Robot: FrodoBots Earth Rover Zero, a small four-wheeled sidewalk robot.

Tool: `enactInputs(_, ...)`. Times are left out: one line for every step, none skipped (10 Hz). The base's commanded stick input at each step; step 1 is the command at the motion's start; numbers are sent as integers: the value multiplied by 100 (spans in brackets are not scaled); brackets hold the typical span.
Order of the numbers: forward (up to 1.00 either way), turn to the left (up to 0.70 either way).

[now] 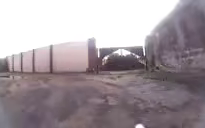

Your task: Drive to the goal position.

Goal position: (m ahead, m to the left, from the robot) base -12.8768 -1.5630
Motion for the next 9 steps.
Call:
enactInputs(100,1)
enactInputs(100,1)
enactInputs(100,1)
enactInputs(100,1)
enactInputs(100,1)
enactInputs(100,1)
enactInputs(100,1)
enactInputs(100,1)
enactInputs(100,1)
